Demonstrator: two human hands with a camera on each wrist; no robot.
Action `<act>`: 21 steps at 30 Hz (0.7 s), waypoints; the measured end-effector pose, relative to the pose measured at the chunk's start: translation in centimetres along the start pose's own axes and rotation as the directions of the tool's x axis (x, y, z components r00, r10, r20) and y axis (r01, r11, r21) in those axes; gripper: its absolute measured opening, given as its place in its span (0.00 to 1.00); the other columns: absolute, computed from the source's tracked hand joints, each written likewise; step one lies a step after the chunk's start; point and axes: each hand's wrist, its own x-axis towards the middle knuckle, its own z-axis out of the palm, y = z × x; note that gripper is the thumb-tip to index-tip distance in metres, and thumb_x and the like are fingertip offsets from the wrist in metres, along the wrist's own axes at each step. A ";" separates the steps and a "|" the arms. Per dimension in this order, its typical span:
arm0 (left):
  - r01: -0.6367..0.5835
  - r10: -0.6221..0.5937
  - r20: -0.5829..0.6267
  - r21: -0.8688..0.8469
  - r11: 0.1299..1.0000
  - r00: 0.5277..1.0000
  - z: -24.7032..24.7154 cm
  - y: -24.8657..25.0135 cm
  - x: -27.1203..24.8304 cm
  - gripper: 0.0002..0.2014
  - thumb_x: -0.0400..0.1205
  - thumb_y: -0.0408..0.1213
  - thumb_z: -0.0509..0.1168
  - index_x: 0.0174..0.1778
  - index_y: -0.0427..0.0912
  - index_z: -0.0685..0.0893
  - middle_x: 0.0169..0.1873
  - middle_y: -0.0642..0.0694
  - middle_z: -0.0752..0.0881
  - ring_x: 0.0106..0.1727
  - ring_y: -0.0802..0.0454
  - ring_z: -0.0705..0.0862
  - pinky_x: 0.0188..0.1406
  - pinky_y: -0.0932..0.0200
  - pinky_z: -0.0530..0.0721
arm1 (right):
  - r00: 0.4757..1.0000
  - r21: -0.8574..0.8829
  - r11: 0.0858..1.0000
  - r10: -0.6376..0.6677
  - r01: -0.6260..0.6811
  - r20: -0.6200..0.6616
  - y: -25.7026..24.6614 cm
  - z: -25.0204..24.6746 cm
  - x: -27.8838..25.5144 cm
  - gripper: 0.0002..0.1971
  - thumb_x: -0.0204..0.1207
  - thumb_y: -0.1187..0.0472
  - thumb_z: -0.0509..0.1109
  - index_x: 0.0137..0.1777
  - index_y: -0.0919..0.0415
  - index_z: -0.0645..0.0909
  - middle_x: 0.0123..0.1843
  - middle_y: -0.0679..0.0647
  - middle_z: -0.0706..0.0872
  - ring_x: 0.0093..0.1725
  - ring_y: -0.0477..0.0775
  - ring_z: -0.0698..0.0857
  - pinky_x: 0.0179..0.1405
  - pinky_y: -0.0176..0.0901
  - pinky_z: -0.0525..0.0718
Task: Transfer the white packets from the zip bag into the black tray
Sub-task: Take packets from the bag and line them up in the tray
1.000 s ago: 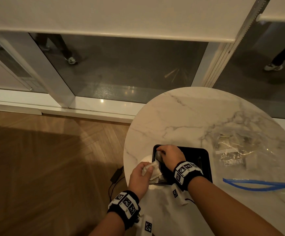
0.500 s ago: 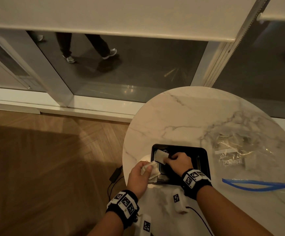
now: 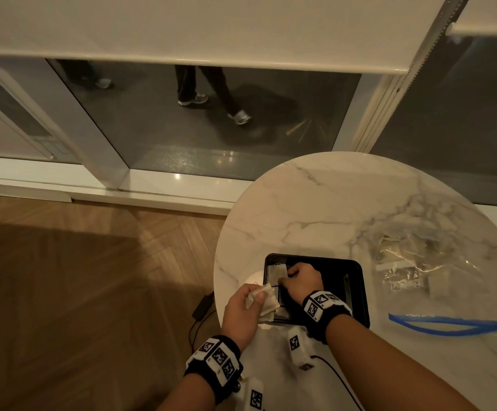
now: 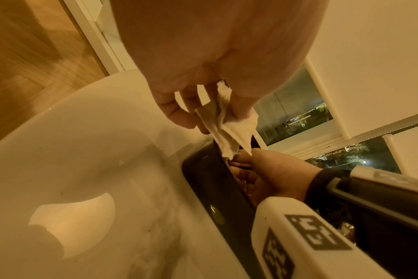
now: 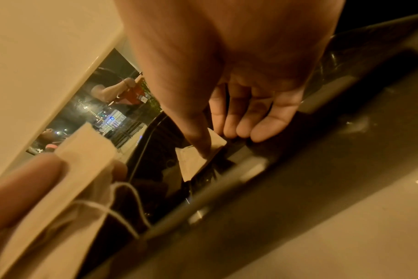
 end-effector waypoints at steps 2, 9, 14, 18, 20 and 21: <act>0.001 -0.001 0.000 -0.002 1.000 1.000 0.0 0.1 0.0 0.03 0.86 0.40 0.67 0.48 0.50 0.85 0.43 0.54 0.90 0.45 0.63 0.86 0.45 0.70 0.81 | 1.000 0.010 1.000 0.024 -0.023 -0.005 -0.2 0.0 -0.1 0.12 0.67 0.48 0.79 0.43 0.54 0.84 0.43 0.50 0.89 0.45 0.52 0.87 0.41 0.39 0.83; 0.009 -0.009 -0.004 0.016 1.000 1.000 0.0 0.2 -0.1 0.02 0.86 0.41 0.67 0.49 0.51 0.85 0.43 0.55 0.90 0.45 0.65 0.86 0.46 0.68 0.81 | 0.990 0.083 0.987 0.134 -0.138 0.048 -0.7 0.3 0.4 0.08 0.69 0.54 0.75 0.41 0.58 0.89 0.42 0.54 0.91 0.46 0.58 0.89 0.45 0.42 0.87; 0.028 -0.028 0.002 -0.006 1.000 1.000 0.0 -0.1 0.0 0.02 0.86 0.41 0.67 0.49 0.51 0.85 0.43 0.53 0.90 0.47 0.58 0.87 0.50 0.61 0.84 | 0.986 0.129 0.979 0.152 -0.159 0.064 -0.7 0.4 0.8 0.06 0.70 0.56 0.76 0.42 0.57 0.89 0.43 0.55 0.91 0.45 0.58 0.89 0.49 0.46 0.89; 0.027 -0.027 -0.001 0.006 1.000 1.000 0.0 -0.1 0.0 0.02 0.86 0.42 0.67 0.49 0.52 0.85 0.44 0.52 0.90 0.48 0.57 0.87 0.49 0.63 0.83 | 0.992 0.132 0.984 0.110 -0.116 0.053 -0.3 0.3 0.8 0.09 0.70 0.53 0.78 0.49 0.53 0.87 0.50 0.52 0.90 0.51 0.55 0.88 0.53 0.43 0.86; 0.030 -0.030 -0.007 0.011 0.999 1.000 0.1 -0.1 0.1 0.02 0.86 0.42 0.68 0.49 0.52 0.85 0.44 0.53 0.90 0.48 0.58 0.87 0.50 0.61 0.83 | 0.994 0.088 0.993 0.076 -0.083 0.083 -0.3 0.3 0.5 0.18 0.67 0.50 0.80 0.55 0.53 0.84 0.52 0.51 0.88 0.53 0.53 0.86 0.49 0.40 0.83; 0.030 -0.030 -0.011 0.012 0.999 0.999 0.1 -0.1 0.1 0.02 0.86 0.42 0.68 0.49 0.51 0.85 0.43 0.53 0.90 0.47 0.58 0.87 0.50 0.60 0.84 | 0.994 0.055 0.996 0.064 -0.069 0.092 -0.5 0.4 0.4 0.22 0.64 0.50 0.82 0.57 0.53 0.82 0.53 0.51 0.87 0.52 0.53 0.86 0.47 0.40 0.82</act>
